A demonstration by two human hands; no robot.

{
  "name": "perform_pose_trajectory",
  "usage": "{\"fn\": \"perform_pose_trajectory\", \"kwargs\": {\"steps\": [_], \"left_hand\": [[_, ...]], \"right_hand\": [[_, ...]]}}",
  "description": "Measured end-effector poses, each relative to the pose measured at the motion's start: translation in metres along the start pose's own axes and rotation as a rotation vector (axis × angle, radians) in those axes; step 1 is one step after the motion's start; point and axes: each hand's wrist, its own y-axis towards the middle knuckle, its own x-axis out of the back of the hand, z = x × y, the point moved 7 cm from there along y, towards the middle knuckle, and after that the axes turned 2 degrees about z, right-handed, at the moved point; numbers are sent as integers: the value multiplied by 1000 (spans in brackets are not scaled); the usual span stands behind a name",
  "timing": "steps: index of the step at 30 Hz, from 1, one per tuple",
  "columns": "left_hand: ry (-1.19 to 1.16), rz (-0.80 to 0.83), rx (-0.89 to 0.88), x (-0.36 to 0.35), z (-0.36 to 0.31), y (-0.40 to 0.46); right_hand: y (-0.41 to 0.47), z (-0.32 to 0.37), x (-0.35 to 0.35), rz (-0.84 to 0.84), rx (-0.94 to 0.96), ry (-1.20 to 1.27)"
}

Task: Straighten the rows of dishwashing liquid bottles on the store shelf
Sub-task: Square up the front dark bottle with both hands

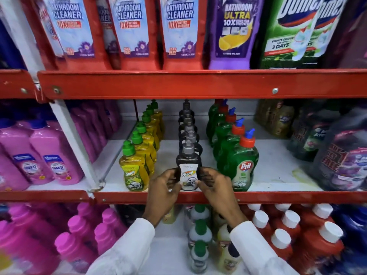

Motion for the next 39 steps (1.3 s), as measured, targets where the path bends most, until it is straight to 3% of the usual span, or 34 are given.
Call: {"fn": "perform_pose_trajectory", "kwargs": {"steps": [11,14,16,18,20,22,24,26,29,33,39], "left_hand": [[-146,76,2,-4,-1,0],[-195,98,8,0,-4,-6],[-187,-40,16,23,-2,-16],[-169,-310,-50,65,-5,-32],[-162,-554,-109,109,-1,-46],[-134,-658,-81,136,18,-45],[-130,-565,33,145,48,-32],[-152,-314,146,137,76,-18],[10,-45,115,126,94,-11],[161,-28,-21,124,86,-12],[144,-20,-61,123,79,-13]], "right_hand": [[-8,-11,1,-49,-57,59],[-16,-10,4,-163,-57,115],[-31,0,12,-371,25,100],[-48,25,13,-540,185,76],[-53,54,-6,-513,315,78],[-41,72,-40,-347,324,104],[-22,83,-77,-172,251,135],[-6,86,-106,-52,188,97],[6,87,-128,97,161,-22],[13,82,-132,139,115,-14],[11,76,-130,126,103,-4]]}}
